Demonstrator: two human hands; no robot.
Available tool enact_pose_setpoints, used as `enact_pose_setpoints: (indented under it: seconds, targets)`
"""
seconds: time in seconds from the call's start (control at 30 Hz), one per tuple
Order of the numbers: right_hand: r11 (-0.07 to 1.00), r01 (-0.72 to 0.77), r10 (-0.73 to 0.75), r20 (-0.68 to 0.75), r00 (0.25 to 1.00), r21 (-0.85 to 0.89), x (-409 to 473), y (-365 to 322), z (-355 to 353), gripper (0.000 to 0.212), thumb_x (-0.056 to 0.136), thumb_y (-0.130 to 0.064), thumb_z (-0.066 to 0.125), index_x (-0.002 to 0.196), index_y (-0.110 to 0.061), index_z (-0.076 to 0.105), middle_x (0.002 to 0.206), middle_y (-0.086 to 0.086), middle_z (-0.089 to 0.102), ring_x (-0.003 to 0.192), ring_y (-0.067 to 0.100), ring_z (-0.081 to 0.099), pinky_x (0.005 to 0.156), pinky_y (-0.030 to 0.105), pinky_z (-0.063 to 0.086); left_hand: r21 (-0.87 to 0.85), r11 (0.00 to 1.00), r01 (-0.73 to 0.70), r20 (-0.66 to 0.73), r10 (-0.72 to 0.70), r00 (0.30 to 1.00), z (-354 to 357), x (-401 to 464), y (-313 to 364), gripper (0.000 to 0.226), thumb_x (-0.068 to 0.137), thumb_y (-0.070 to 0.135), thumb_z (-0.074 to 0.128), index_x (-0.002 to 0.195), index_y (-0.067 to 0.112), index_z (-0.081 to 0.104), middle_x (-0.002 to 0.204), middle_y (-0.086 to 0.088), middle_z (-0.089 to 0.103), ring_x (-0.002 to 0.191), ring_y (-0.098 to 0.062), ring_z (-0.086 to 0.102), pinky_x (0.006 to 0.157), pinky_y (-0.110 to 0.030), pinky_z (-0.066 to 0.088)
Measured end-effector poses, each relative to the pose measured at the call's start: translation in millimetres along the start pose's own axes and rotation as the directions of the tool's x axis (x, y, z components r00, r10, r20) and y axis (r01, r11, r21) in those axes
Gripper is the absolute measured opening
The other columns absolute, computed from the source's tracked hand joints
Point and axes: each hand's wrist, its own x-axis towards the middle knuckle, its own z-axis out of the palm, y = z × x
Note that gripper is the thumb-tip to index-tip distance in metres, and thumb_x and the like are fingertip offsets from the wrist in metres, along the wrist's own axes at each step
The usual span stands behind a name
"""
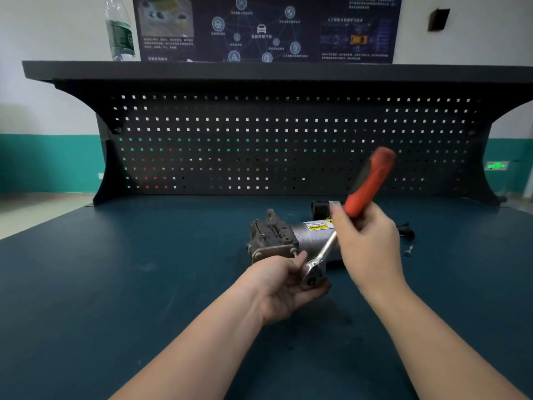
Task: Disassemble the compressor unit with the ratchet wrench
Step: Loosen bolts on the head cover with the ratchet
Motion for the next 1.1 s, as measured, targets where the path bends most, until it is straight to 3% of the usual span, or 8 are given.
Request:
enact_pose_setpoints:
  seconds: [0.07,0.2,0.43,0.57,0.7,0.87,1.0,1.1]
  targets:
    - [0.912,-0.391,0.397,-0.034,0.917,0.123,6.1,7.2,-1.0,0.025,0.084,-0.025,0.058,0.063,-0.019,0.046,0.041,-0.010,0.039,0.041,0.011,0.038,0.041,0.024,0.029,-0.006,1.000,-0.005,0.004,0.005,1.000,0.3,0.9,-0.6,0.012,0.091,0.008,0.057,0.089,-0.003,0.058,0.072,-0.019,0.067,0.072,-0.034,0.064,0.068,-0.045,0.053]
    - [0.302,-0.835,0.851,0.265,0.453,0.460,3.1,20.2,-0.3,0.031,0.084,-0.021,0.052,0.060,-0.019,0.033,0.034,-0.006,0.019,0.025,0.009,0.012,0.034,0.010,0.015,-0.016,1.000,0.007,0.025,-0.006,1.000,1.3,1.5,-0.6,0.013,0.093,0.010,0.054,0.096,-0.003,0.058,0.077,-0.022,0.070,0.076,-0.037,0.065,0.065,-0.045,0.052]
    - [0.965,-0.124,0.104,0.093,0.990,0.233,5.1,7.1,3.7,0.025,0.079,-0.044,0.070,0.089,-0.026,0.055,0.073,0.002,0.059,0.067,0.006,0.058,0.064,0.023,0.045,0.130,0.992,0.005,0.000,-0.005,1.000,-2.9,-0.8,0.6,0.019,0.086,0.015,0.065,0.079,-0.003,0.064,0.069,-0.018,0.069,0.067,-0.031,0.066,0.057,-0.037,0.059]
    - [0.972,0.084,-0.121,0.160,0.980,0.218,-9.6,-1.1,3.0,0.033,0.072,-0.056,0.067,0.086,-0.029,0.055,0.079,0.003,0.061,0.070,0.008,0.060,0.068,0.016,0.047,0.104,0.994,0.027,-0.004,-0.027,1.000,-6.2,-1.4,4.8,0.012,0.089,0.009,0.060,0.091,-0.003,0.063,0.089,-0.019,0.064,0.081,-0.031,0.062,0.059,-0.038,0.059]
    - [0.978,-0.170,0.179,-0.071,0.981,0.120,-13.0,14.8,-2.0,0.024,0.082,-0.047,0.063,0.078,-0.025,0.055,0.061,-0.008,0.057,0.057,0.005,0.056,0.053,0.016,0.042,0.054,0.998,0.041,0.012,-0.042,0.999,-6.2,-0.5,2.9,0.009,0.090,0.005,0.058,0.089,-0.003,0.060,0.082,-0.020,0.066,0.078,-0.032,0.064,0.060,-0.043,0.055]
    - [0.360,-0.835,0.830,0.266,0.490,0.415,-20.0,36.1,-7.5,0.028,0.096,-0.024,0.053,0.072,-0.014,0.045,0.057,-0.001,0.037,0.036,0.006,0.029,0.032,0.010,0.019,0.025,0.998,0.057,0.008,-0.057,0.998,-5.3,-0.1,3.5,0.011,0.090,0.005,0.057,0.086,-0.004,0.059,0.069,-0.019,0.068,0.075,-0.033,0.064,0.061,-0.044,0.052]
    - [0.880,-0.462,0.456,0.081,0.886,0.105,0.3,13.6,-10.6,0.024,0.090,-0.036,0.061,0.082,-0.015,0.052,0.062,-0.001,0.052,0.053,0.014,0.047,0.049,0.024,0.036,0.075,0.996,0.042,0.028,-0.044,0.999,-5.9,-0.3,3.3,0.016,0.088,0.010,0.062,0.082,-0.005,0.062,0.069,-0.018,0.069,0.069,-0.029,0.067,0.068,-0.044,0.056]
    - [0.993,-0.026,0.048,0.200,0.979,-0.115,9.4,-20.0,-11.6,0.024,0.083,-0.043,0.067,0.077,-0.025,0.053,0.065,-0.013,0.060,0.061,0.000,0.055,0.053,0.012,0.038,0.104,0.994,0.024,0.042,-0.029,0.999,-6.2,-0.9,3.6,0.017,0.083,0.013,0.068,0.079,-0.004,0.066,0.072,-0.016,0.070,0.073,-0.028,0.066,0.061,-0.041,0.059]
